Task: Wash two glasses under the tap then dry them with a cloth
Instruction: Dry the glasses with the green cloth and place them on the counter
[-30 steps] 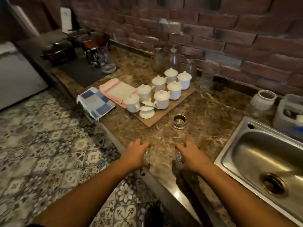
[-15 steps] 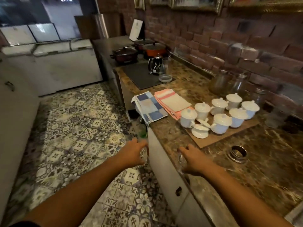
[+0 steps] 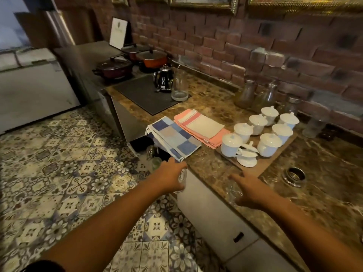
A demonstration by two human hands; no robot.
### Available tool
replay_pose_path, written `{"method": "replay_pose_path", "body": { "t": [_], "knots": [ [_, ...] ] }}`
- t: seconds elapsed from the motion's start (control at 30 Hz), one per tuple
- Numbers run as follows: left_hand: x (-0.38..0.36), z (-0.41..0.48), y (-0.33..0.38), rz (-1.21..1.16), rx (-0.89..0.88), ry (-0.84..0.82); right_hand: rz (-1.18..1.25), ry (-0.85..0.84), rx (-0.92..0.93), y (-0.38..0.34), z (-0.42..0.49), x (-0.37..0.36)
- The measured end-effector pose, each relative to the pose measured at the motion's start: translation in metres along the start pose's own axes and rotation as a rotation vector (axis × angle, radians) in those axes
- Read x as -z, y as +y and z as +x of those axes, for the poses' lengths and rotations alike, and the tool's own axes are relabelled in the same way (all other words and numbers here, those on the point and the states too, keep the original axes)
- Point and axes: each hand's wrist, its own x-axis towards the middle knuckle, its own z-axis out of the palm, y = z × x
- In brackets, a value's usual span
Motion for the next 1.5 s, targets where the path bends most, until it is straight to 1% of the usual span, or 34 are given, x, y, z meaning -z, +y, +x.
{"method": "replay_pose_path", "body": {
  "t": [0.3,0.47,0.67,0.8,0.93,1.17,1.33,1.5],
  "knots": [
    [0.011,0.092,0.002,-0.005,-0.158,-0.060,0.031,0.060,-0.075,0.012,0.047,0.005],
    [0.012,0.138,0.016,0.042,-0.213,-0.077,0.085,0.043,-0.129,0.024,0.081,0.002],
    [0.014,0.189,0.038,0.090,-0.377,-0.139,0.137,0.054,-0.201,0.043,0.107,-0.006],
    [0.006,0.213,0.049,0.097,-0.449,-0.205,0.188,0.073,-0.257,0.050,0.111,-0.012],
    [-0.002,0.236,0.058,0.143,-0.562,-0.247,0.231,0.122,-0.312,0.053,0.115,-0.021],
    [-0.015,0.269,0.066,0.193,-0.712,-0.326,0.296,0.149,-0.466,0.047,0.120,-0.023],
    [-0.030,0.286,0.065,0.262,-0.783,-0.321,0.314,0.147,-0.561,0.043,0.130,-0.020],
    [-0.041,0.285,0.058,0.275,-0.864,-0.303,0.311,0.155,-0.592,0.038,0.135,-0.022]
  ]
}}
